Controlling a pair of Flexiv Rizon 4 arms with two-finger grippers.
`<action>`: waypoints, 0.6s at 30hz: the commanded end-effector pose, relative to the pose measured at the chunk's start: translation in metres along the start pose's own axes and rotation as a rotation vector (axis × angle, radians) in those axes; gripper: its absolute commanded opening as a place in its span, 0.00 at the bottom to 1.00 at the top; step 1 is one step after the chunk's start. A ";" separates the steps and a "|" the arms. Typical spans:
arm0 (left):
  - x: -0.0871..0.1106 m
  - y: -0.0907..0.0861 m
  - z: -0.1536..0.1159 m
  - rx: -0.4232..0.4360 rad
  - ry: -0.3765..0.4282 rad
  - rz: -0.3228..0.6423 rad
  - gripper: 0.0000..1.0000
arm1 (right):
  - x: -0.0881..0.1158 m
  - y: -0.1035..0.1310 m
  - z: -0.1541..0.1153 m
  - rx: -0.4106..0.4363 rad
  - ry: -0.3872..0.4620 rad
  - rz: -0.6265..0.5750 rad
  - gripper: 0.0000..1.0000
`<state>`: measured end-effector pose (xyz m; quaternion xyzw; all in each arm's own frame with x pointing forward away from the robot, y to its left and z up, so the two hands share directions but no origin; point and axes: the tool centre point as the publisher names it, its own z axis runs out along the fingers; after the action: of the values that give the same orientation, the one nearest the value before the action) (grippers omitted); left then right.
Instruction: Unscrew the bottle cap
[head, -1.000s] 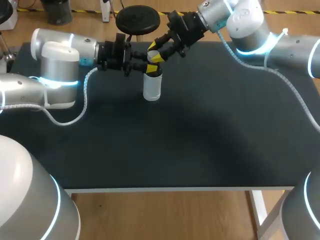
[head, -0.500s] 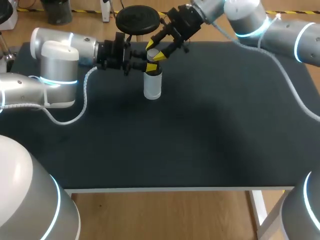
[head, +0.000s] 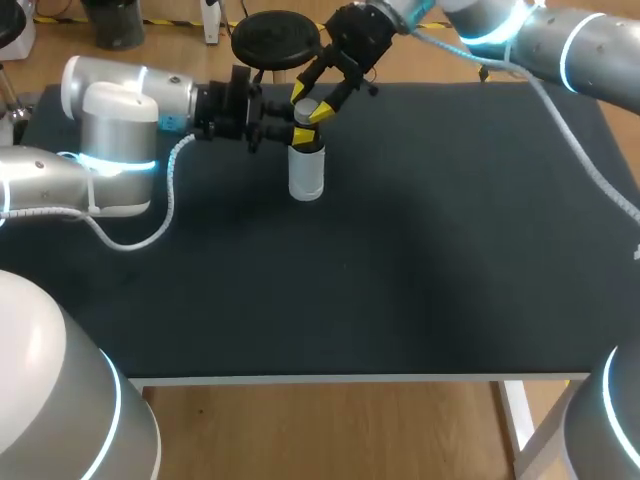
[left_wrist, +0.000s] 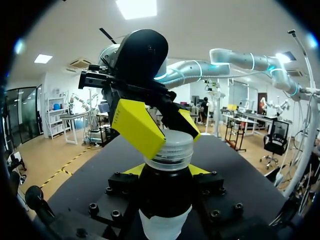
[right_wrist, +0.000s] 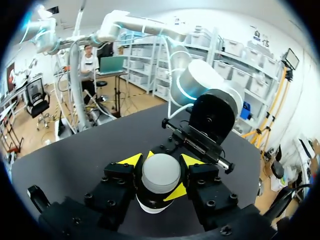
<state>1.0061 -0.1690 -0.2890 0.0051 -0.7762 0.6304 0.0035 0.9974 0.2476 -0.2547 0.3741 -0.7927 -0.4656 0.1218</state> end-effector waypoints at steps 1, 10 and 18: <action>-0.005 0.001 0.000 -0.002 0.001 -0.002 0.00 | -0.002 0.000 -0.002 0.010 0.351 -0.045 0.00; -0.005 0.001 0.000 -0.002 0.001 -0.002 0.00 | -0.001 -0.002 -0.005 -0.002 0.516 -0.139 0.00; -0.005 0.001 0.000 -0.002 0.001 -0.002 0.00 | -0.001 -0.003 -0.002 0.007 0.597 -0.152 0.00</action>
<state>1.0059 -0.1692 -0.2894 0.0057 -0.7766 0.6300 0.0028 0.9969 0.2443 -0.2548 0.4661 -0.7474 -0.4485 0.1517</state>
